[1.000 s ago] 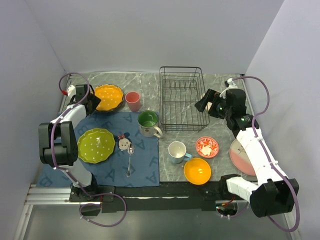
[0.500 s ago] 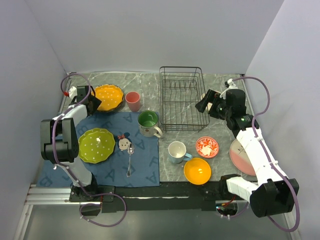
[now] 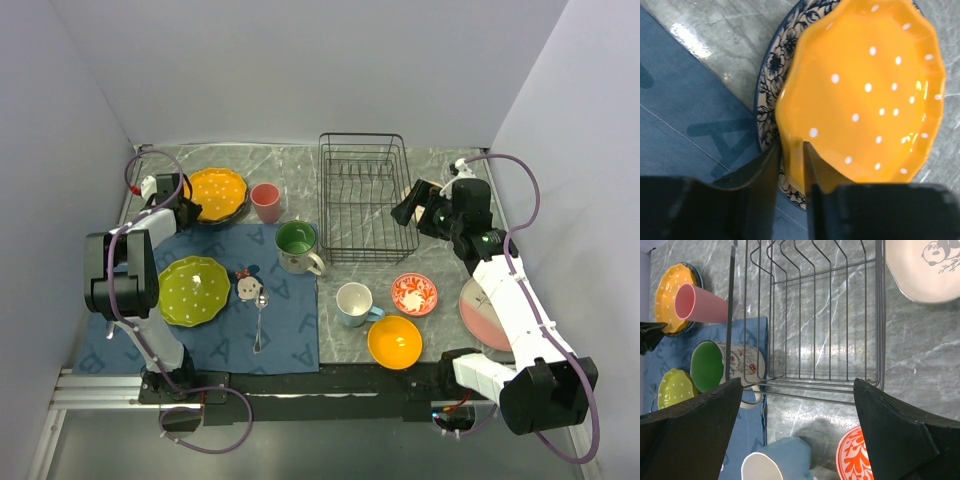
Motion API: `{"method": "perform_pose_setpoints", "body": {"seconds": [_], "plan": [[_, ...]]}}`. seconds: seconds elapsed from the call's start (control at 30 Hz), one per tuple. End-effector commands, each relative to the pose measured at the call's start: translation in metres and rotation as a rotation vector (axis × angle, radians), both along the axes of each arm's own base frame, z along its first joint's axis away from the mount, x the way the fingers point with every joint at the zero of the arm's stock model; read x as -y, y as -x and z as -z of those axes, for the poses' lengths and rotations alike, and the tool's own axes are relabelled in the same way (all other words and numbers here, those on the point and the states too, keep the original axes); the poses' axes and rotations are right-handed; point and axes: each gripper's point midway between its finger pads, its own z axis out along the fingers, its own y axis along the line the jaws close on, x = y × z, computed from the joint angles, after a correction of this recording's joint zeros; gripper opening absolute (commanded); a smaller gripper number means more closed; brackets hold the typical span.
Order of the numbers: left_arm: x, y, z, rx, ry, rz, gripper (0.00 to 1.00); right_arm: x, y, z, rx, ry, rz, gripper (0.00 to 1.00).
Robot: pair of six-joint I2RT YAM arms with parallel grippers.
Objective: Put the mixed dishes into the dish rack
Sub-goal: Grab a plate with the left arm
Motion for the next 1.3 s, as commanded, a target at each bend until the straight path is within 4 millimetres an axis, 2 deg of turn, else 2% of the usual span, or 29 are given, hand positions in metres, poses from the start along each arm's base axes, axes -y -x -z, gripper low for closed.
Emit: {"method": "perform_pose_setpoints", "body": {"seconds": [0.0,0.23,0.43,0.6,0.77,1.0,1.27], "plan": [[-0.003,0.000,0.002,-0.016,-0.003,-0.007,0.26,0.000,-0.003,-0.013,0.034,-0.011,0.017,0.99],[-0.009,0.002,-0.011,-0.014,-0.035,-0.019,0.01,-0.005,-0.004,-0.015,0.032,-0.027,0.000,0.99],[-0.014,0.004,-0.035,0.007,-0.085,-0.019,0.01,-0.011,-0.005,-0.019,0.038,-0.039,-0.017,0.99],[-0.024,0.003,-0.069,0.023,-0.165,-0.018,0.01,-0.019,-0.005,-0.020,0.043,-0.047,-0.043,0.99],[-0.023,-0.001,-0.103,0.057,-0.217,0.026,0.01,-0.027,-0.005,-0.020,0.038,-0.042,-0.068,0.99],[-0.012,-0.005,-0.127,0.094,-0.203,0.083,0.01,-0.044,-0.005,-0.022,0.039,-0.040,-0.115,0.99],[-0.013,-0.011,-0.153,0.150,-0.213,0.078,0.01,-0.069,-0.007,-0.028,0.052,-0.073,-0.214,0.99]]}}
